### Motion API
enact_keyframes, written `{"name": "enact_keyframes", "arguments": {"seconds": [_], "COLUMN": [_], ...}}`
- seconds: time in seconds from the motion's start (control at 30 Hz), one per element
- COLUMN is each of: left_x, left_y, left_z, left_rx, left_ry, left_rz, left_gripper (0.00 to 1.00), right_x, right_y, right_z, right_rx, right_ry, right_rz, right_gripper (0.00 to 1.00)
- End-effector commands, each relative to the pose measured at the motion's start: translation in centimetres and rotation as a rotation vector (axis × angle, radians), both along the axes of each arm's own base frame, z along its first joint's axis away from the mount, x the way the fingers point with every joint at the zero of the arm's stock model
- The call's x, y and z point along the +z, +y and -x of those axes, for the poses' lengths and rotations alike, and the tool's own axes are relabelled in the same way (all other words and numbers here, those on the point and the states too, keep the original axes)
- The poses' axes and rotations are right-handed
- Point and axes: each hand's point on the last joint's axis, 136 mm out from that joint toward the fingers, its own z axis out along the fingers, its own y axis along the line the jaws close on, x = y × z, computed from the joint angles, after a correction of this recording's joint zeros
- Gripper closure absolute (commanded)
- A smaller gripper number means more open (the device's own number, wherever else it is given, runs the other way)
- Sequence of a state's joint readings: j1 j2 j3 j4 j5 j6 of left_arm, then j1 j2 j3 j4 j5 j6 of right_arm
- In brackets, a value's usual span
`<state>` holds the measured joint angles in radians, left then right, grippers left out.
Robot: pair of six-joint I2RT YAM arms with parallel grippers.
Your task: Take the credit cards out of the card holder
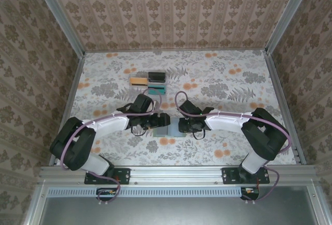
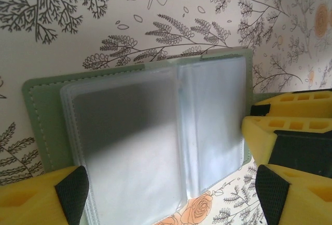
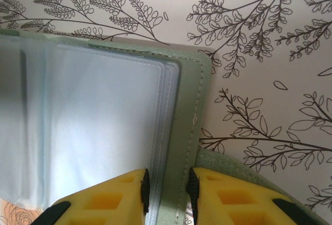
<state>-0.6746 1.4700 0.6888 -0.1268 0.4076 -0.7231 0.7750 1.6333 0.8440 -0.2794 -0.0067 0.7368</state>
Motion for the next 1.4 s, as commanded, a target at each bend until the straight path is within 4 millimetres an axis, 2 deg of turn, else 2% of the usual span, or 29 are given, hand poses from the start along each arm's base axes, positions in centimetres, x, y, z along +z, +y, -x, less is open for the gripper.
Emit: {"name": "enact_keyframes", "arguments": {"seconds": [0.0,0.23,0.47,0.67,0.87,0.97,1.03,1.17,1.23,1.37], "left_x": [-1.0,-1.3,-0.5,-0.3,0.6,0.8,0.8,0.7,0.7,1.4], "left_y": [0.2,-0.1,-2.5,-2.5,-2.9,-2.5,-2.3,-2.2,-2.0,-1.2], "left_z": [0.6,1.0,1.1,1.2,1.0,0.8,0.9,0.9,0.8,0.4], "left_rx": [-0.008,-0.018,-0.044,-0.049,-0.058,-0.056,-0.055,-0.054,-0.048,-0.024], "left_ry": [0.025,0.037,0.045,0.045,0.033,0.015,0.011,0.014,0.013,-0.007], "left_rz": [-0.021,-0.015,0.122,0.125,0.142,0.12,0.111,0.111,0.107,0.1], "left_gripper": [0.13,0.13,0.09,0.03,0.02,0.01,0.0,0.0,0.0,0.0], "right_x": [-0.9,-1.1,-1.4,-1.4,-1.4,-1.3,-0.9,0.7,1.9,4.1], "right_y": [-0.9,-0.9,-0.7,-0.8,-0.8,-1.1,-1.5,-2.5,-3.1,-3.8], "right_z": [0.7,0.8,0.8,0.9,0.8,0.8,0.6,-0.1,-0.6,-1.0], "right_rx": [-0.009,-0.01,-0.009,-0.011,-0.014,-0.022,-0.037,-0.07,-0.088,-0.098], "right_ry": [0.029,0.034,0.043,0.044,0.043,0.038,0.023,-0.019,-0.052,-0.103], "right_rz": [0.031,0.028,0.019,0.024,0.025,0.031,0.034,0.024,0.024,0.015], "right_gripper": [0.7,0.7,0.7,0.69,0.68,0.64,0.56,0.54,0.49,0.47]}}
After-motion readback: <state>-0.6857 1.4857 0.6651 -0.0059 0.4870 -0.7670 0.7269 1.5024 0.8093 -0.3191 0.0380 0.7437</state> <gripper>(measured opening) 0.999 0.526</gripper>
